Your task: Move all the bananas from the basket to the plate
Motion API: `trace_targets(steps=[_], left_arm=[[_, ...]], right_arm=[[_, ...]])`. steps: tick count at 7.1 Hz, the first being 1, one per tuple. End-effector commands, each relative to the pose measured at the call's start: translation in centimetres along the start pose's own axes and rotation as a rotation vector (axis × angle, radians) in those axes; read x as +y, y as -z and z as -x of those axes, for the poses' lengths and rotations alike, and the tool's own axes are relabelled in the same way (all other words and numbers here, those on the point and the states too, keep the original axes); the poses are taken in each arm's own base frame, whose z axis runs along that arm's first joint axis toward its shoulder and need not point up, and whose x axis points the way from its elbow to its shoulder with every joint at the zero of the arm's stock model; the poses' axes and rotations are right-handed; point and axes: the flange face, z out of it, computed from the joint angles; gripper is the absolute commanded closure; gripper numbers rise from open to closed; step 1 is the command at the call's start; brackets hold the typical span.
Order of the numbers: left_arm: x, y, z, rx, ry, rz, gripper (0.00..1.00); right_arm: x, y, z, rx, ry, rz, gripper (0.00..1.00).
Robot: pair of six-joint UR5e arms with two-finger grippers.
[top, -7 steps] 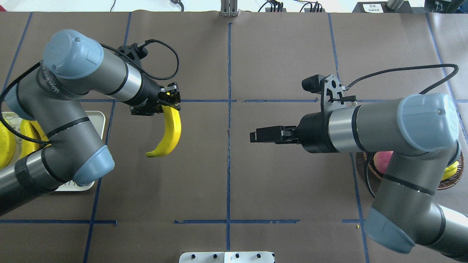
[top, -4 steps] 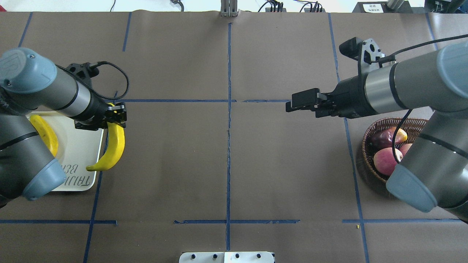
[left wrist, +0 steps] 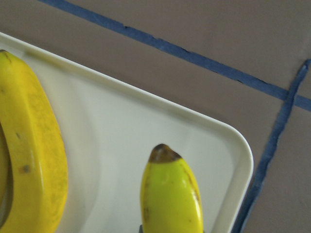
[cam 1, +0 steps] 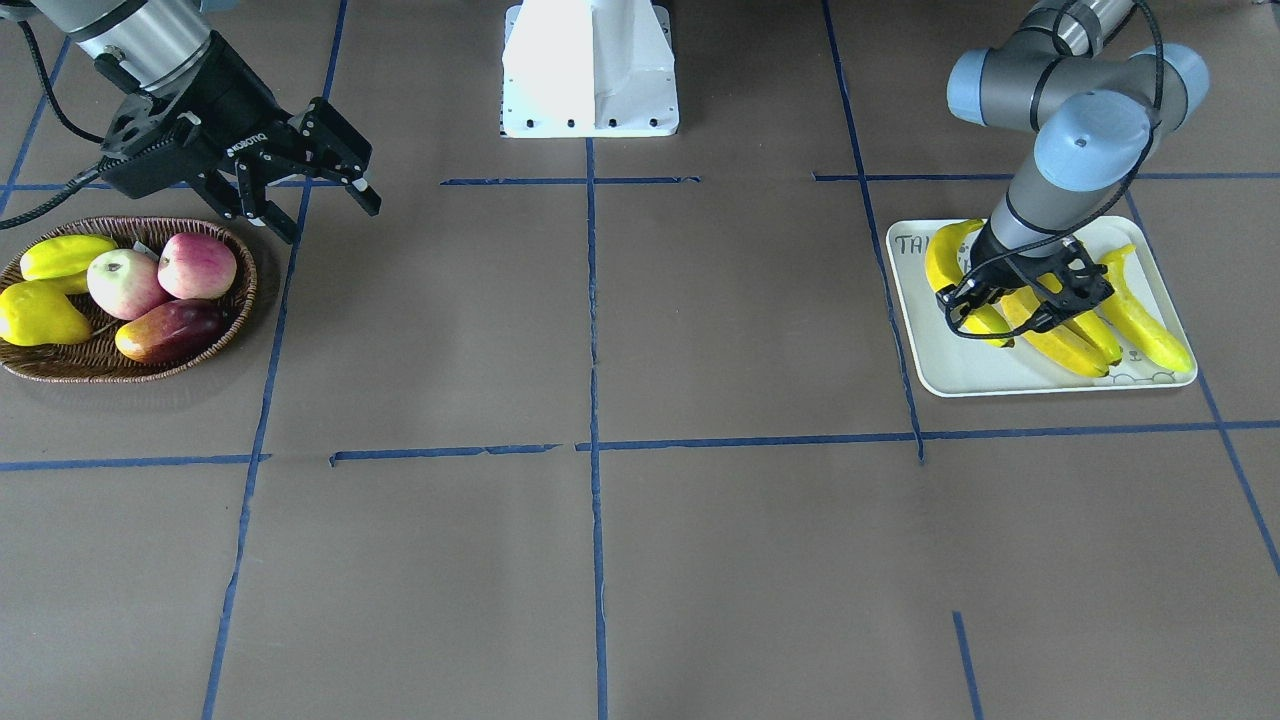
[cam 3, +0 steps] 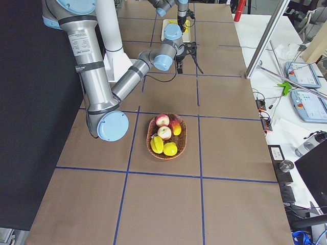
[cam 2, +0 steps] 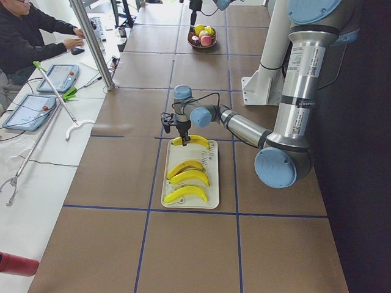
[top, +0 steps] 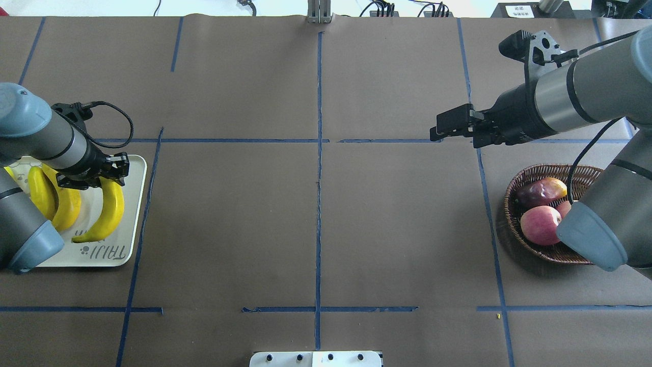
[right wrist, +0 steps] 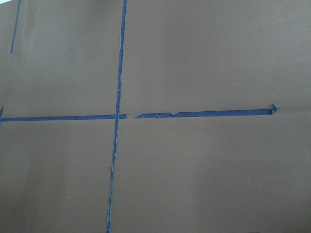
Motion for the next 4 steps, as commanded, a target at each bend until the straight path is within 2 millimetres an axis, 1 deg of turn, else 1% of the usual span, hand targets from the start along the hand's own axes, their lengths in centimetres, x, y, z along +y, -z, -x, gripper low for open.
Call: trace_targets(steps=[1, 2, 3, 4], left_arm=[[-1.8, 0.7, 1.3, -0.006, -0.016, -0.026, 0.00], [-2.2, 1.3, 1.5, -0.001, -0.106, -0.033, 0.00], [-3.3, 2.9, 2.2, 0.017, -0.168, -0.048, 0.00], [-4.0, 5.4, 4.5, 0.040, -0.212, -0.057, 0.00]], right_arm=[[-0.2, 0.4, -1.4, 0.017, -0.017, -0.007, 0.00], [-0.8, 0.8, -2.9, 0.039, -0.029, -0.019, 0.00], [-1.2, 1.2, -5.7, 0.081, 0.010, -0.024, 0.00], [-1.6, 1.5, -8.6, 0.155, 0.078, -0.001, 0.00]])
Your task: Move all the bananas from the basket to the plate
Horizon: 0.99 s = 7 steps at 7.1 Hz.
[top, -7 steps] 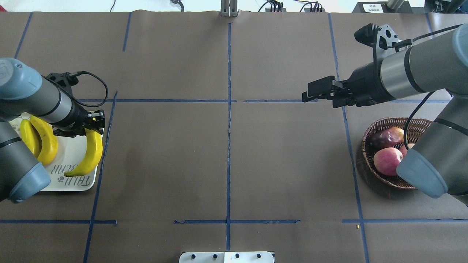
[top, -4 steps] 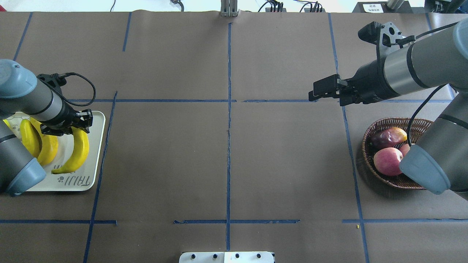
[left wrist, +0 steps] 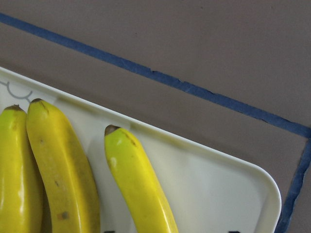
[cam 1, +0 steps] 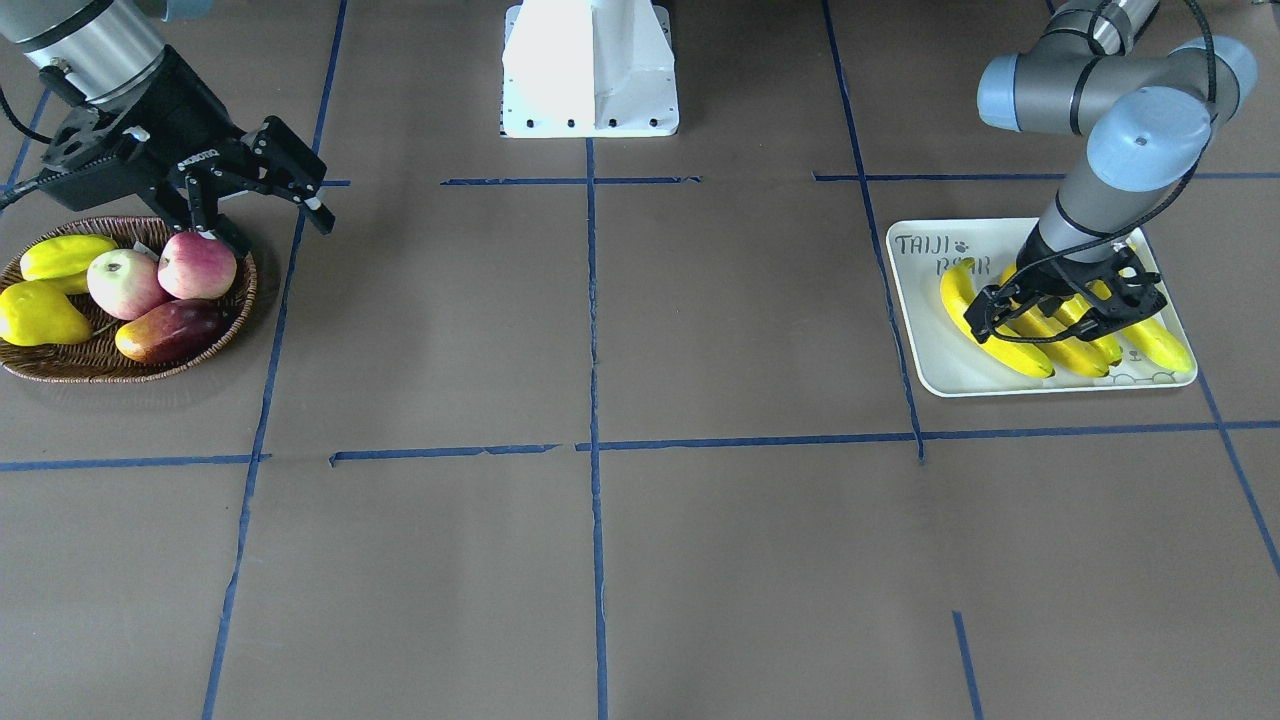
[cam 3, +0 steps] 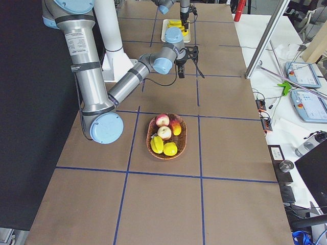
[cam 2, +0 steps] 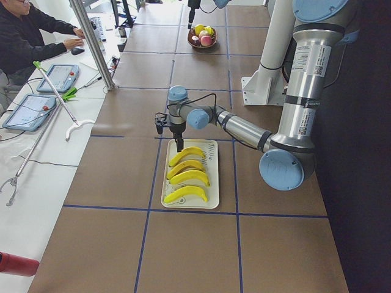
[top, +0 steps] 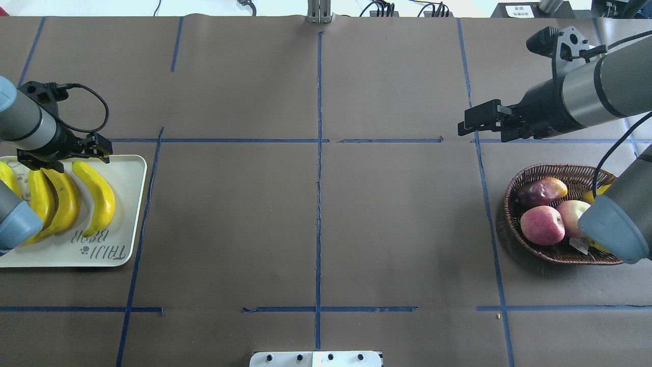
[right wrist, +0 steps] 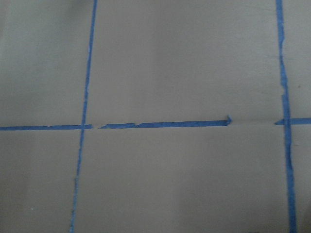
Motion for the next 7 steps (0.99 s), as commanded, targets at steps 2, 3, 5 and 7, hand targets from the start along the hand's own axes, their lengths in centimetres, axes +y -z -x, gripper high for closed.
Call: trace_targets(steps=[2, 3, 5, 7], left_arm=[[-2.3, 7.2, 6.7, 0.033, -0.175, -0.024, 0.00], [-4.0, 8.9, 10.0, 0.036, -0.242, 0.001, 0.00], [-7.4, 10.8, 21.2, 0.117, -0.333, 0.047, 0.00], [-6.5, 9.0, 32.0, 0.202, -0.330, 0.088, 0.00]], right_arm=[[-2.6, 1.4, -9.0, 0.199, 0.215, 0.049, 0.00], [-3.9, 2.3, -13.6, 0.222, 0.248, 0.075, 0.00], [-8.4, 4.2, -26.2, 0.144, 0.244, 0.160, 0.00], [-8.7, 5.3, -32.3, 0.161, 0.214, 0.165, 0.00]])
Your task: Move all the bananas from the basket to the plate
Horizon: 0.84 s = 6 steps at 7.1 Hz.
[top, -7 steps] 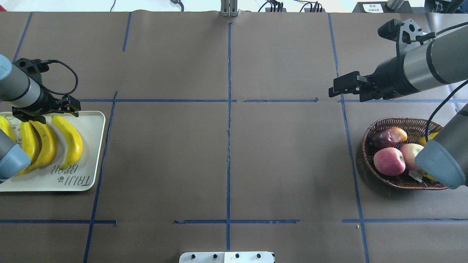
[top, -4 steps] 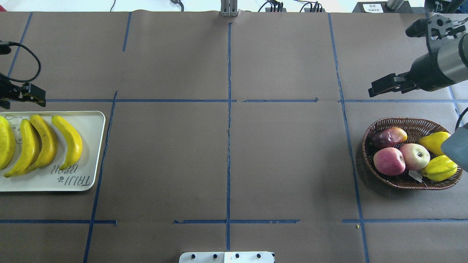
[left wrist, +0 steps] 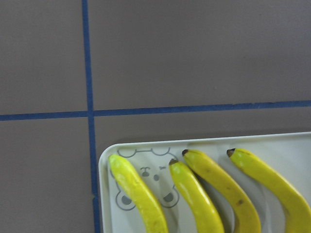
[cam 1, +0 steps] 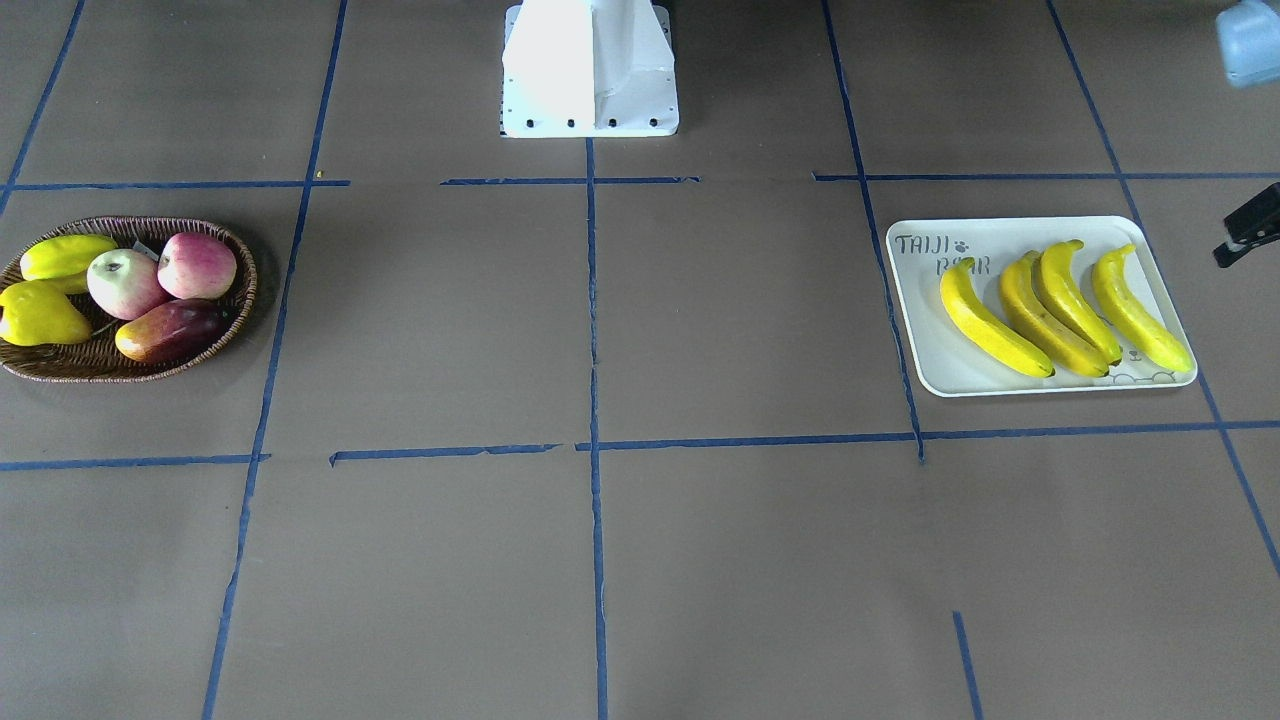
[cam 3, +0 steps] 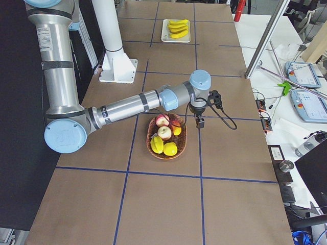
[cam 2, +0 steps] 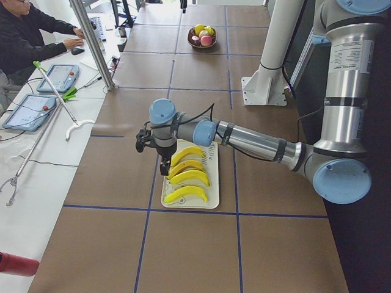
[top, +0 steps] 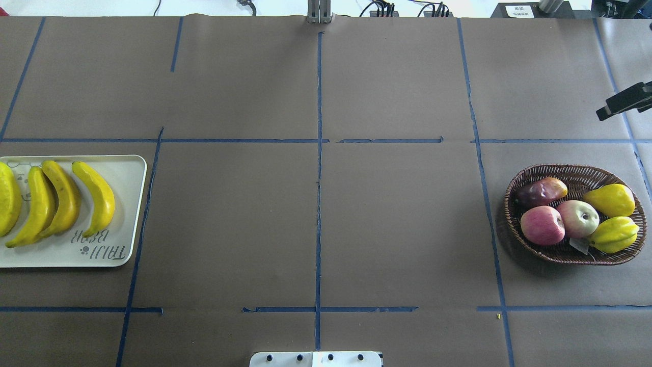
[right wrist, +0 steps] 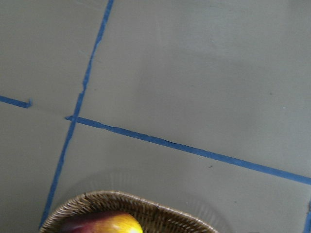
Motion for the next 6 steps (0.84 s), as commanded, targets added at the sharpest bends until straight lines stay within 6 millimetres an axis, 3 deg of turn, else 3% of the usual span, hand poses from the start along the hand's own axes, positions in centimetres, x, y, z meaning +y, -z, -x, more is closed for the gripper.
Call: trace_targets(steps=[1, 2, 5, 6], left_arm=[[4.9, -2.4, 8.3, 0.080, 0.043, 0.050, 0.00], [5.9, -3.2, 9.1, 0.095, 0.061, 0.064, 0.00], [5.4, -2.3, 9.2, -0.022, 0.040, 0.052, 0.00], [5.4, -2.7, 9.7, -0.029, 0.053, 0.065, 0.00]], right_arm=[[1.2, 0.7, -4.8, 0.005, -0.045, -0.003, 0.00], [1.2, 0.9, -5.3, 0.021, -0.037, -0.015, 0.00], [4.0, -1.9, -9.4, 0.037, -0.130, 0.050, 0.00], [4.1, -1.6, -9.6, 0.022, -0.140, 0.047, 0.00]])
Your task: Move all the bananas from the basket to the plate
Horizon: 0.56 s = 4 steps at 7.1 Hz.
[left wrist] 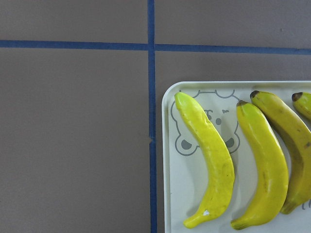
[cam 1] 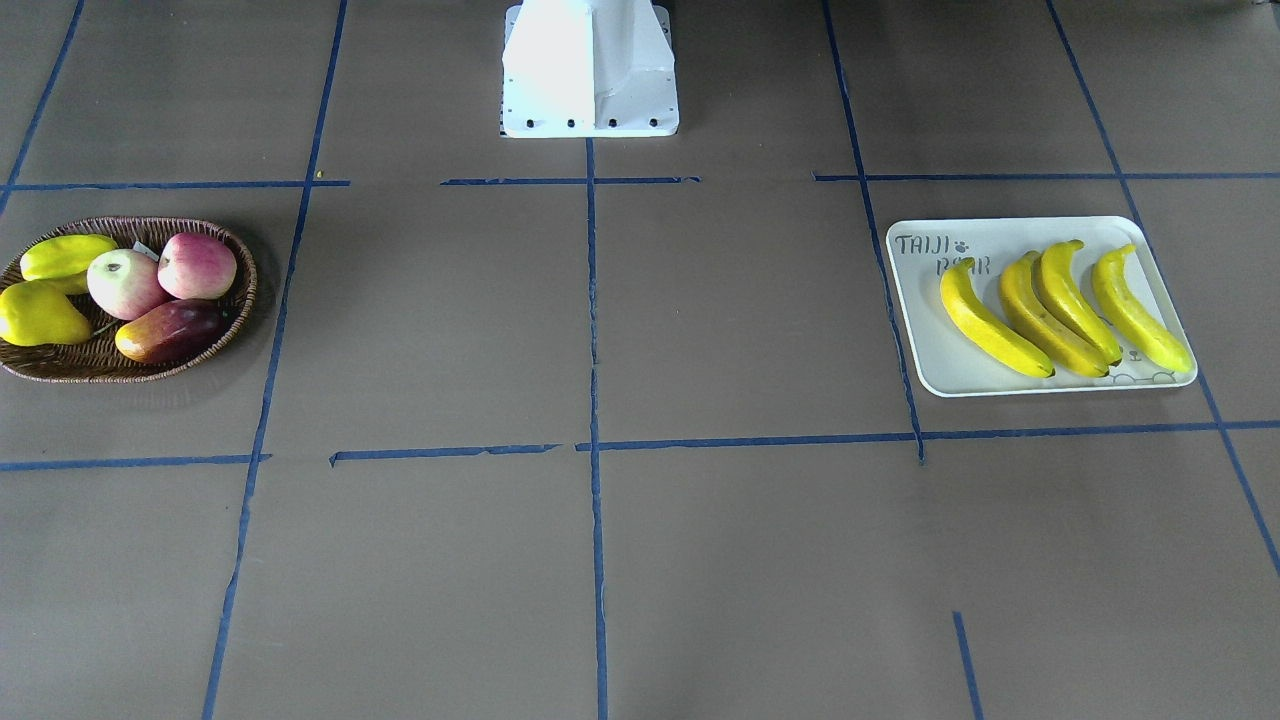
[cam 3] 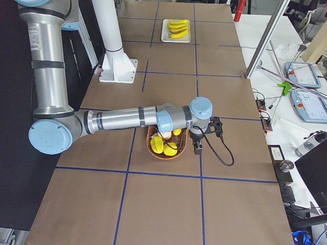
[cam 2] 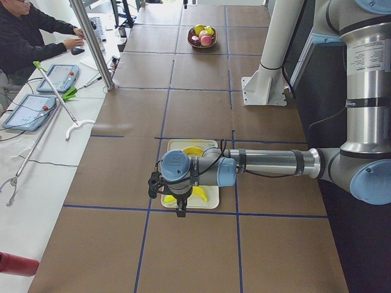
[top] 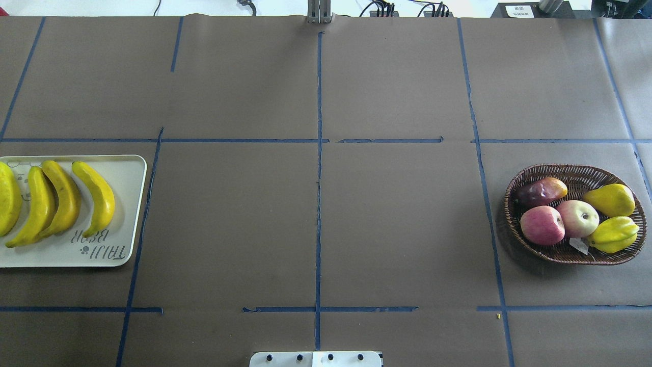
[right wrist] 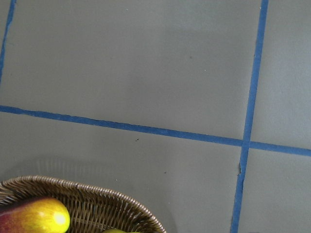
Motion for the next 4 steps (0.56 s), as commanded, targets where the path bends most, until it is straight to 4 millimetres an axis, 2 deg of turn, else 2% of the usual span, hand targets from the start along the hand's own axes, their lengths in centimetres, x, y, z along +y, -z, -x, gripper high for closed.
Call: trace_targets(steps=[1, 2, 3, 4], left_arm=[[0.4, -0.5, 0.8, -0.021, 0.017, 0.015, 0.00], [0.6, -0.6, 0.9, -0.019, 0.019, 0.017, 0.00], [0.6, -0.5, 0.9, -0.019, 0.020, 0.016, 0.00], [0.6, -0.5, 0.8, -0.018, 0.018, 0.016, 0.00]], right_arm=[[0.7, 0.6, -1.7, -0.019, -0.040, -0.004, 0.00], [1.9, 1.6, -3.8, -0.019, -0.078, -0.021, 0.00], [3.8, 2.4, -6.9, -0.014, -0.144, -0.031, 0.00], [5.7, 2.7, -8.8, -0.026, -0.193, -0.036, 0.00]])
